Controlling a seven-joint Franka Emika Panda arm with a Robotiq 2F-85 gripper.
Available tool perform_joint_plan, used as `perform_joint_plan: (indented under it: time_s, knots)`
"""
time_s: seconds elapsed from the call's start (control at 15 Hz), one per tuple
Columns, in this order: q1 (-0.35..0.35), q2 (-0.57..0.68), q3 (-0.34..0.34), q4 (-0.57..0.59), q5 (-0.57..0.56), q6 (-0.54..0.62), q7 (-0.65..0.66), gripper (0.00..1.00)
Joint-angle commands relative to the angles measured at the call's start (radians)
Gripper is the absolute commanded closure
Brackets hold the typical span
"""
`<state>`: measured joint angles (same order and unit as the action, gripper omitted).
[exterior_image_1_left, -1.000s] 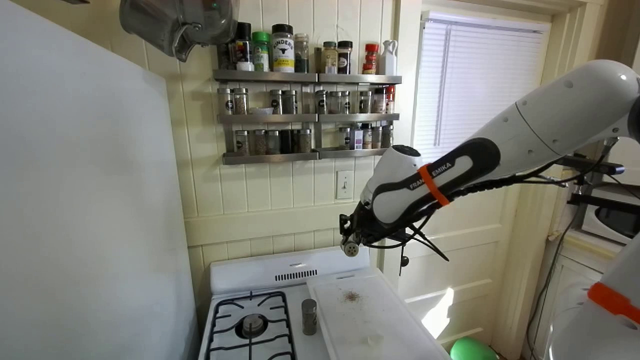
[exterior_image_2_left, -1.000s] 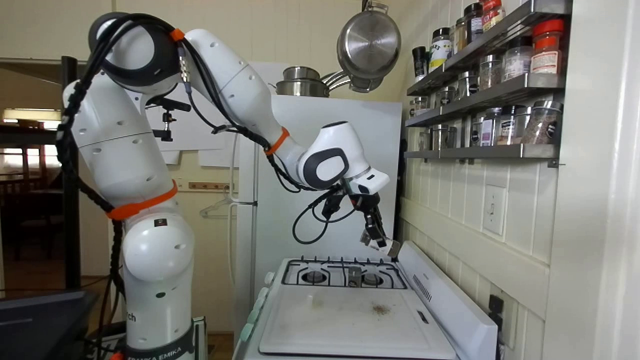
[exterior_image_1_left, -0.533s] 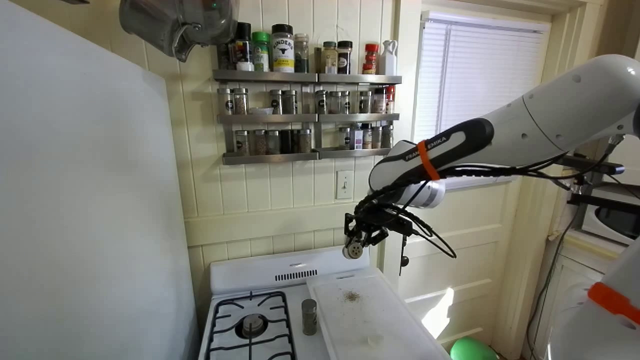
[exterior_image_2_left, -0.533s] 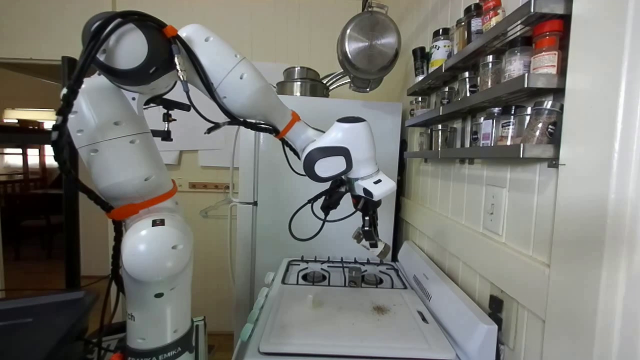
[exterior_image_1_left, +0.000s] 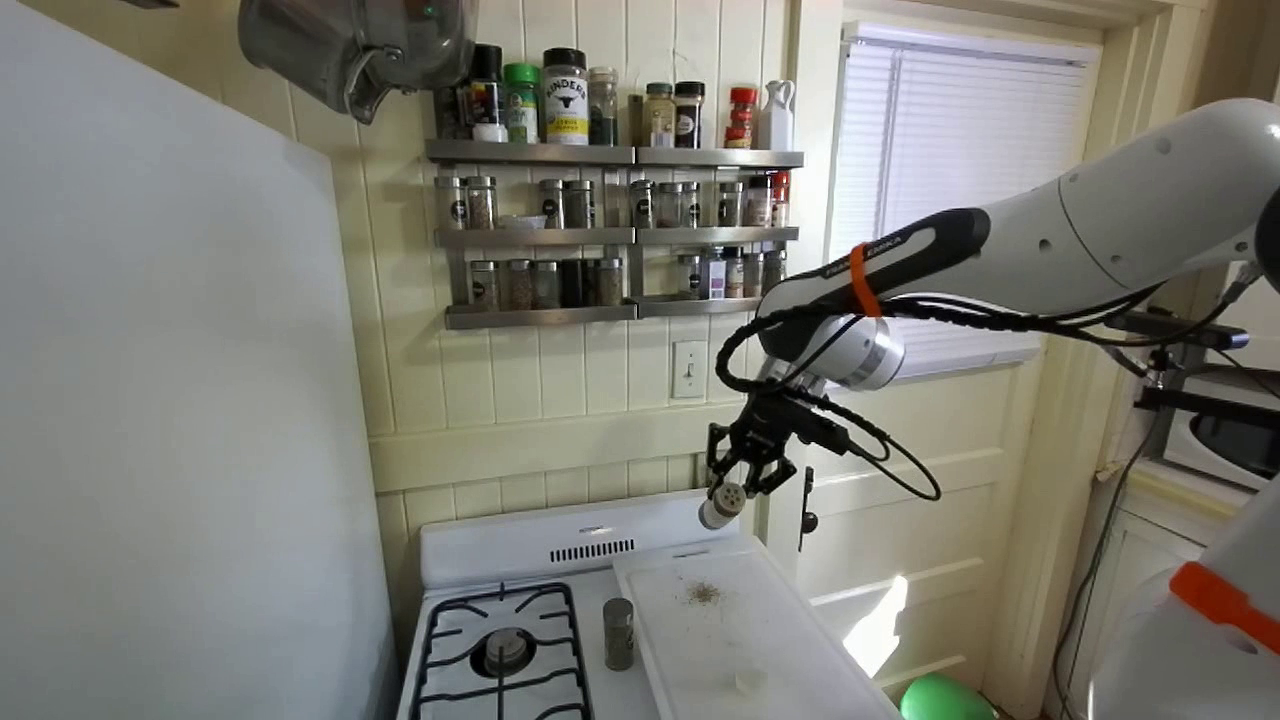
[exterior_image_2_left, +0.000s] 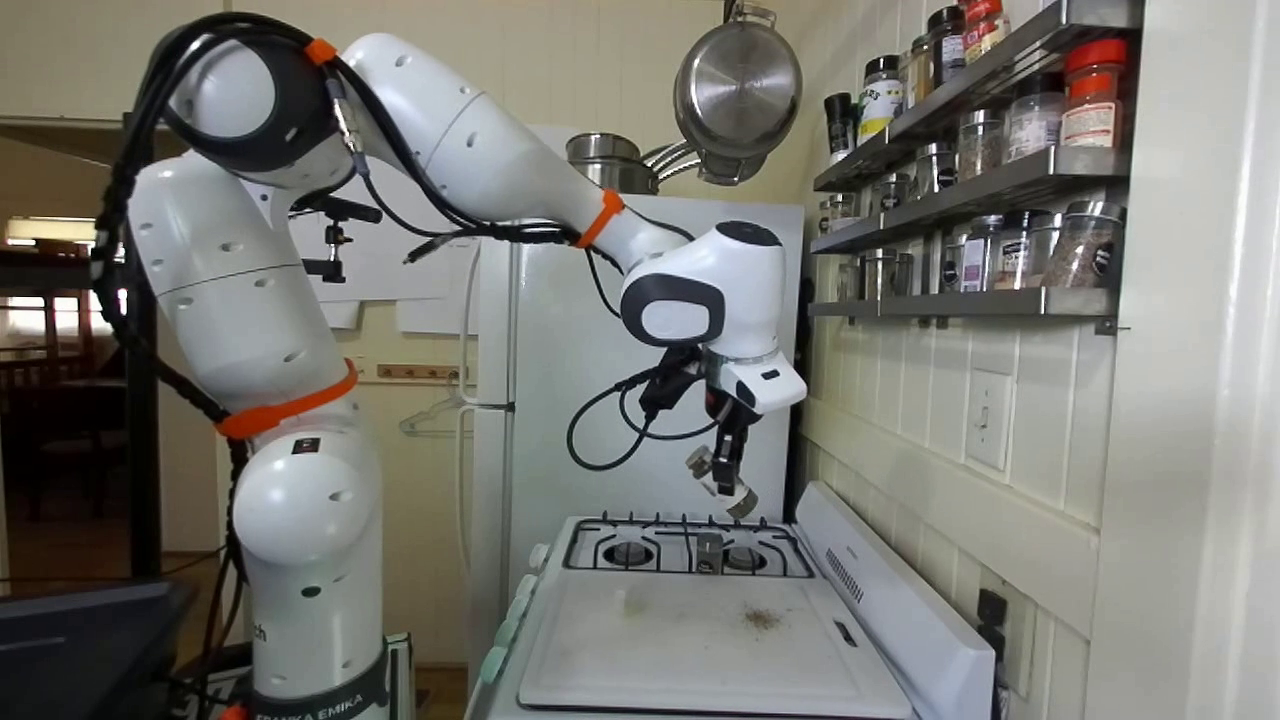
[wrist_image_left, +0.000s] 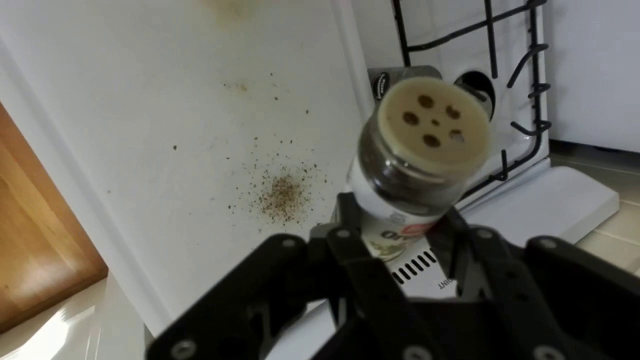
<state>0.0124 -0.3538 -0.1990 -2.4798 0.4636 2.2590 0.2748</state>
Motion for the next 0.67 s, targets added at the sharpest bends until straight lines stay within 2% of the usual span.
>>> perform_joint_plan:
  time_s: [0.0, 0.6]
  knots:
    - [-0.04, 0.034, -0.019, 0.035, 0.075, -0.129, -0.07, 0.87]
    - [-0.115, 0.14, -0.06, 0.068, 0.124, -0.349, -0.218, 0.87]
